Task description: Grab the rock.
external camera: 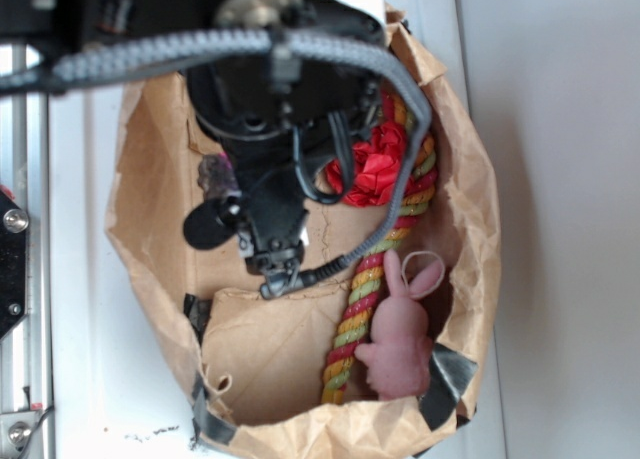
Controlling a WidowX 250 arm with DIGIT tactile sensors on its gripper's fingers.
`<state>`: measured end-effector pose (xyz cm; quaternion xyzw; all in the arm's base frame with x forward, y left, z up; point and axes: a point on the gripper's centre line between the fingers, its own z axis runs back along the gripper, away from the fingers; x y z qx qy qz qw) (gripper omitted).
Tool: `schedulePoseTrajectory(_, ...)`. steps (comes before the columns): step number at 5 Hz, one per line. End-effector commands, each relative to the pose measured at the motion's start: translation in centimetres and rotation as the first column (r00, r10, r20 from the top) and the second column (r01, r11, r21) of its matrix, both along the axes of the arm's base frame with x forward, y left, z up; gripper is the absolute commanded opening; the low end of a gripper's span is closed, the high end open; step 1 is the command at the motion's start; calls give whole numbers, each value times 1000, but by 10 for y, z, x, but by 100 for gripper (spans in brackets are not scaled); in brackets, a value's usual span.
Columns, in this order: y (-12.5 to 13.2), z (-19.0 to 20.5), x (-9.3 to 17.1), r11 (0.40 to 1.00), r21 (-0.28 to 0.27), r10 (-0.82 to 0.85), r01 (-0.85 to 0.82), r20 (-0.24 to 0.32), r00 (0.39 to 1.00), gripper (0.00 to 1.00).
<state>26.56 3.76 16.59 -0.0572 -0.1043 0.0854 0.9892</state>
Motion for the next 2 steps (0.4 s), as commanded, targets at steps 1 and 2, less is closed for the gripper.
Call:
schedulePoseTrajectory(1,4,23,9,999,16,26,-28,86,996,0)
schedulePoseTrajectory(2,0,21,10,998,45,26,-32,125,992,0)
